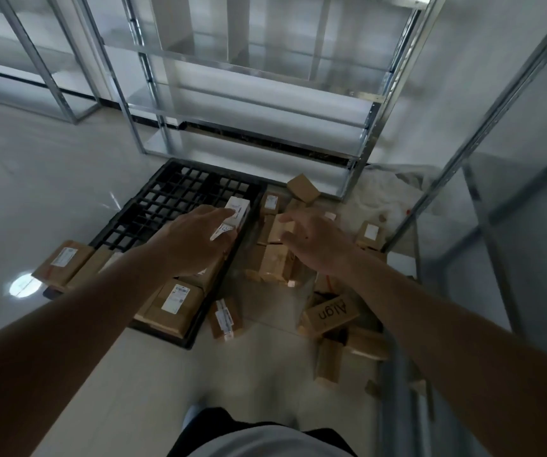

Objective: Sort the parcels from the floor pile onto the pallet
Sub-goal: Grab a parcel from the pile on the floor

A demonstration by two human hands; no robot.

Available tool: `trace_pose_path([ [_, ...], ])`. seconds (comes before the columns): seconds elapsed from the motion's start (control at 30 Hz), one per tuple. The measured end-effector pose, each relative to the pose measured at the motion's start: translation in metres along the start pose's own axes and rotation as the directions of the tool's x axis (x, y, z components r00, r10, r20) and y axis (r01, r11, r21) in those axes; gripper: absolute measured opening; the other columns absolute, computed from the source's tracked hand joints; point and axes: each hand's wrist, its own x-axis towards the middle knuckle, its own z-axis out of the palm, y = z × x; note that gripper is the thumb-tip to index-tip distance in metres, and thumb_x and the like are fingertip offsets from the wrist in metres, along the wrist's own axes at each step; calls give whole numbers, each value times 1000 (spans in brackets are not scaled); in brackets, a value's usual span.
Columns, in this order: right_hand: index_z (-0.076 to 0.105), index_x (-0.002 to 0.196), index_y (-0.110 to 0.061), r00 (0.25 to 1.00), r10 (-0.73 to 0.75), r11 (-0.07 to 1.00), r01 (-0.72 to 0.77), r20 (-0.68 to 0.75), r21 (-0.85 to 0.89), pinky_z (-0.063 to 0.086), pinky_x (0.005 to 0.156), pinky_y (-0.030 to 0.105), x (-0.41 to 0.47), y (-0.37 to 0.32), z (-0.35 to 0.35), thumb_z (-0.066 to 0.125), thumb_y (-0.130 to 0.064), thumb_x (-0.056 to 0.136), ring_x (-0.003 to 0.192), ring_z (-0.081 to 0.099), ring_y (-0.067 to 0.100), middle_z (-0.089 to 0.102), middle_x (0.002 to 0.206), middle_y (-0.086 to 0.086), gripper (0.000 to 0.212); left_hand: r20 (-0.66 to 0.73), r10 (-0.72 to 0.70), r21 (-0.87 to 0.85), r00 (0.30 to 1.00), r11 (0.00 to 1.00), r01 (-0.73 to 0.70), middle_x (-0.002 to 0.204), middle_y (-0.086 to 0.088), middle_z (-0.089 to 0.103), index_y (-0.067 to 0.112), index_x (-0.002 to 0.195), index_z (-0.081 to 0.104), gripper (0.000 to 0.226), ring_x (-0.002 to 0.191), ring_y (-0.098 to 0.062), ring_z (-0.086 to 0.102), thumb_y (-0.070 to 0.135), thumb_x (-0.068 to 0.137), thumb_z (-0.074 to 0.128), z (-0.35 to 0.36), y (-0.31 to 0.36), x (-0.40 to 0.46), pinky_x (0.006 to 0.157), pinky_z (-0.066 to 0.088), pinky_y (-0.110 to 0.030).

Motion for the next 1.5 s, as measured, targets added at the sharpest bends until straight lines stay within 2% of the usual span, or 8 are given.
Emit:
trace_pose_path([
  [0.33, 54, 145, -36, 986, 112, 992, -118, 127, 42, 37, 97, 33, 60, -31, 93, 57, -47, 100, 139, 46, 18, 47, 153, -4, 46, 177, -6, 13, 984, 1000, 4, 160, 3, 37, 41, 156, 30, 58, 131, -26, 54, 59, 102, 44, 13, -102, 19, 100, 50, -54],
  [0.5, 55, 139, -45, 953, 263, 958, -276, 152, 73, 37, 88, 33, 95, -43, 149, 54, -58, 96, 129, 49, 12, 49, 149, -8, 45, 300, 29, -4, 954, 1000, -29, 162, 1, 34, 36, 158, 31, 61, 133, -29, 53, 56, 103, 46, 19, -159, 47, 101, 50, -49],
  [0.7, 53, 145, -37, 914, 321, 937, -344, 249, 54, 37, 109, 34, 122, -37, 192, 56, -50, 102, 146, 40, 15, 41, 158, -7, 45, 386, 32, -20, 922, 999, -26, 160, -1, 36, 37, 157, 30, 59, 137, -32, 48, 55, 103, 44, 48, -193, 88, 93, 45, -42],
  [0.83, 51, 149, -34, 895, 327, 938, -348, 303, 16, 33, 108, 32, 160, -8, 212, 55, -49, 103, 145, 40, 18, 41, 158, -4, 48, 451, -1, -35, 892, 999, 19, 159, -5, 36, 35, 159, 26, 62, 138, -32, 45, 51, 103, 45, 87, -207, 125, 98, 43, -42],
  [1.13, 49, 151, -31, 779, 337, 927, -371, 529, -43, 46, 110, 44, 269, 120, 324, 52, -45, 105, 134, 52, 25, 46, 150, 3, 48, 561, -245, -68, 791, 938, 339, 160, -9, 35, 37, 160, 22, 62, 135, -34, 49, 43, 105, 50, 248, -260, 221, 97, 44, -40],
  [1.23, 50, 150, -32, 731, 347, 920, -388, 588, -61, 45, 111, 45, 295, 172, 372, 51, -44, 105, 133, 53, 26, 46, 149, 4, 47, 573, -302, -79, 762, 905, 418, 148, -18, 48, 27, 160, 29, 61, 126, -37, 54, 34, 105, 52, 320, -287, 246, 98, 45, -42],
  [1.43, 53, 148, -33, 644, 363, 907, -409, 674, -98, 45, 111, 44, 330, 269, 484, 55, -43, 103, 132, 54, 26, 48, 149, 7, 47, 621, -409, -54, 668, 829, 557, 119, -1, 54, 45, 159, 21, 61, 88, -16, 55, 39, 105, 49, 467, -354, 264, 66, 47, -30],
  [1.5, 55, 147, -33, 633, 378, 898, -429, 676, -101, 46, 108, 42, 340, 297, 521, 57, -42, 102, 129, 55, 26, 50, 146, 7, 46, 631, -411, -51, 659, 825, 563, 131, -6, 61, 43, 158, 23, 59, 100, -24, 62, 38, 105, 48, 511, -372, 269, 80, 57, -38],
])
